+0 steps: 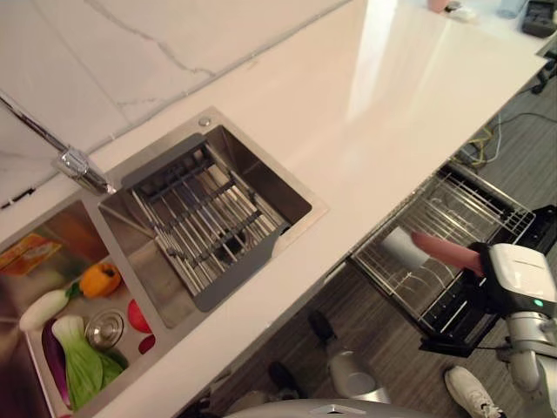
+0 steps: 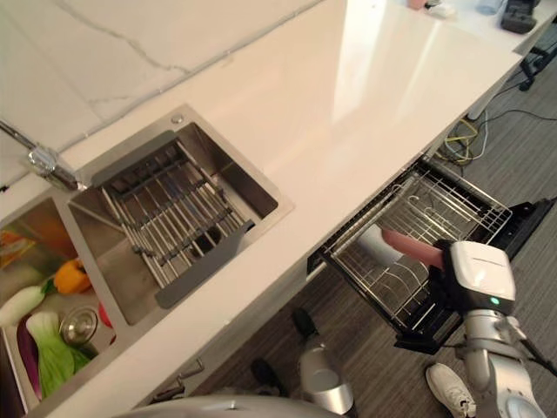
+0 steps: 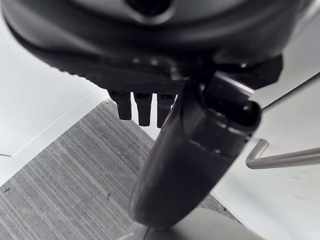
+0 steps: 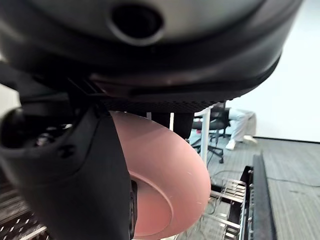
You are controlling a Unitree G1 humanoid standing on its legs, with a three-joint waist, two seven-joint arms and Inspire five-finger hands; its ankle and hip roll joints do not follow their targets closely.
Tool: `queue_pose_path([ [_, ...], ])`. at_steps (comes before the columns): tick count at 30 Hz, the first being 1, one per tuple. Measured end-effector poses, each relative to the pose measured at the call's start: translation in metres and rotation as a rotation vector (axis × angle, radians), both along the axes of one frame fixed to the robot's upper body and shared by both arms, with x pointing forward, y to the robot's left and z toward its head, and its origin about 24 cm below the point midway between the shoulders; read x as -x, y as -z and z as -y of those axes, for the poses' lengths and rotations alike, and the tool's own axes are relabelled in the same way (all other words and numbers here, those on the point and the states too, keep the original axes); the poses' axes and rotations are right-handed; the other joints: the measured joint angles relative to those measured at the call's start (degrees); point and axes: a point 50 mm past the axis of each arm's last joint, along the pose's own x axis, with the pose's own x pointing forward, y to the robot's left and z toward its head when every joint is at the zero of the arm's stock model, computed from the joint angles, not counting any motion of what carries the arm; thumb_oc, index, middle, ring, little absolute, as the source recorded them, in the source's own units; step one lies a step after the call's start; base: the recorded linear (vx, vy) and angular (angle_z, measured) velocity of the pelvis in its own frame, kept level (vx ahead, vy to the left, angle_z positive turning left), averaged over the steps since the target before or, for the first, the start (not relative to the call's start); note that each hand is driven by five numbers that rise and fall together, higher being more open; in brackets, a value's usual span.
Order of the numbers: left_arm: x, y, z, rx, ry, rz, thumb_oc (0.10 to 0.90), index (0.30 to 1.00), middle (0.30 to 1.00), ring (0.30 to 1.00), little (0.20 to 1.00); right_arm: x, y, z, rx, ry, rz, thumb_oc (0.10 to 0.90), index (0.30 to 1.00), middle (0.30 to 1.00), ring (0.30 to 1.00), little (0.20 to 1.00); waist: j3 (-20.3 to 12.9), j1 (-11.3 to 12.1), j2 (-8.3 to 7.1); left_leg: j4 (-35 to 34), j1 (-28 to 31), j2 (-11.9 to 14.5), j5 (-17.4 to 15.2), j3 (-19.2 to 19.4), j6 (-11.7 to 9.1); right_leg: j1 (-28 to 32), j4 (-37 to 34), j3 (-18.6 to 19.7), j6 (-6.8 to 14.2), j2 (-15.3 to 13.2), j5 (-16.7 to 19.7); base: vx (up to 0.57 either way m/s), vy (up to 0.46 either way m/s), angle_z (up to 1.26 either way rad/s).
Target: Place the dishes in the dishwasher.
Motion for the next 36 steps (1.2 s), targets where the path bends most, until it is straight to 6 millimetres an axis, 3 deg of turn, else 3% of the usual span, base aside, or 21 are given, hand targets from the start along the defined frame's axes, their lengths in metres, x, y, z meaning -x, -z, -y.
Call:
queue_pose_path([
  [2, -0.014, -0.002, -0.002, -0.005, 0.007, 0.033, 0.8, 0.9, 0.9, 0.9, 0.9, -0.003, 0.007, 0.003, -0.001, 0.014, -0.038, 0.4, 0.3, 0.3, 0.3, 0.3, 1.59, 2.12, 0.04, 0.29, -0.53, 0.0, 0.52, -0.81, 0.0, -0.15, 0.12, -0.71, -0.28, -0.16, 0.64, -0.06, -0.074, 0.27],
  [4, -0.021, -0.006, -0.012, -0.03, 0.009, 0.057, 0.8, 0.9, 0.9, 0.9, 0.9, -0.015, 0.018, 0.003, -0.003, 0.014, -0.043, 0.4, 0.3, 0.3, 0.3, 0.3, 2.98, 2.42, -1.0, 1.77, -1.03, 0.43, 0.48, -1.43, -0.11, -0.15, 0.23, -3.5, -0.6, -0.76, 1.4, -0.03, -0.051, 0.2],
  [8, -0.031, -0.009, -0.018, -0.046, 0.015, 0.078, 0.8, 0.9, 0.9, 0.9, 0.9, -0.035, 0.01, 0.009, 0.009, 0.055, 0.008, 0.4, 0.3, 0.3, 0.3, 0.3, 4.77, 3.01, -2.01, 1.43, -1.53, 0.57, 0.75, -2.56, -0.3, -0.26, 0.24, -5.11, -1.64, -0.81, 2.21, -0.01, -0.019, 0.17],
  [12, -0.042, -0.01, -0.013, -0.032, 0.023, 0.103, 0.8, 0.9, 0.9, 0.9, 0.9, -0.036, 0.007, 0.026, 0.037, 0.148, 0.006, 0.4, 0.3, 0.3, 0.3, 0.3, 5.48, 4.91, -0.8, 0.9, -0.58, 0.52, 0.86, -3.03, -0.75, 0.32, 0.31, -6.68, -3.33, -0.88, 4.21, -0.05, -0.053, 0.06],
  [16, -0.047, -0.012, -0.013, -0.036, 0.022, 0.112, 0.8, 0.9, 0.9, 0.9, 0.9, -0.037, 0.012, 0.033, 0.042, 0.191, -0.021, 0.4, 0.3, 0.3, 0.3, 0.3, 5.88, 5.26, -0.03, 1.23, -0.4, 0.95, 0.34, -3.21, -1.32, 0.7, 0.29, -6.82, -4.25, -0.44, 4.1, 0.0, -0.003, -0.01],
  [17, -0.049, -0.012, -0.013, -0.033, 0.024, 0.115, 0.8, 0.9, 0.9, 0.9, 0.9, -0.035, 0.017, 0.035, 0.042, 0.203, -0.052, 0.544, 0.516, 0.516, 0.516, 0.516, 5.94, 5.43, 0.08, 1.2, -0.36, 0.97, 0.34, -3.24, -1.32, 0.75, 0.29, -6.86, -4.28, -0.4, 4.09, 0.0, -0.018, 0.03],
  [18, -0.05, -0.012, -0.012, -0.03, 0.025, 0.12, 0.8, 0.9, 0.9, 0.9, 0.9, -0.033, 0.024, 0.034, 0.029, 0.204, -0.101, 0.756, 0.834, 0.834, 0.834, 0.834, 6.02, 5.67, 0.24, 1.17, -0.34, 0.97, 0.34, -3.32, -1.32, 0.78, 0.29, -6.91, -4.21, -0.41, 3.99, 0.0, 0.0, 0.0],
  [19, -0.051, -0.012, -0.011, -0.03, 0.024, 0.12, 0.8, 0.9, 0.9, 0.9, 0.9, -0.031, 0.028, 0.032, 0.016, 0.216, -0.112, 0.8, 0.9, 0.9, 0.9, 0.9, 6.04, 5.62, 0.28, 1.17, -0.3, 0.97, 0.35, -3.31, -1.32, 0.8, 0.28, -6.9, -4.11, -0.42, 3.91, 0.0, 0.0, 0.0],
  [27, -0.052, -0.012, -0.012, -0.028, 0.018, 0.114, 0.8, 0.9, 0.9, 0.9, 0.9, -0.012, 0.038, 0.021, -0.037, 0.18, -0.172, 0.8, 0.9, 0.9, 0.9, 0.9, 5.99, 5.2, 0.36, 0.7, 1.05, 0.96, 0.45, -3.75, -1.33, 2.11, 0.23, -7.66, -4.49, -0.59, 3.6, 0.0, -0.008, 0.02],
  [31, -0.043, -0.009, -0.011, -0.024, 0.003, 0.084, 0.8, 0.9, 0.9, 0.9, 0.9, -0.008, 0.0, 0.015, -0.122, 0.174, 0.039, 0.8, 0.9, 0.9, 0.9, 0.9, 5.72, 3.72, 0.75, 0.57, 1.58, 0.96, 0.52, -3.87, -1.32, 2.57, 0.23, -7.83, -4.38, -0.55, 3.68, 0.0, 0.0, 0.0],
  [36, -0.041, -0.009, -0.011, -0.025, -0.001, 0.076, 0.8, 0.9, 0.9, 0.9, 0.9, -0.009, -0.042, 0.03, -0.149, 0.232, 0.289, 0.8, 0.9, 0.9, 0.9, 0.9, 5.4, 3.18, 0.54, 0.47, 1.84, 0.83, 0.5, -3.65, -1.33, 2.68, 0.25, -7.64, -4.33, -0.52, 3.71, 0.0, 0.0, 0.0],
])
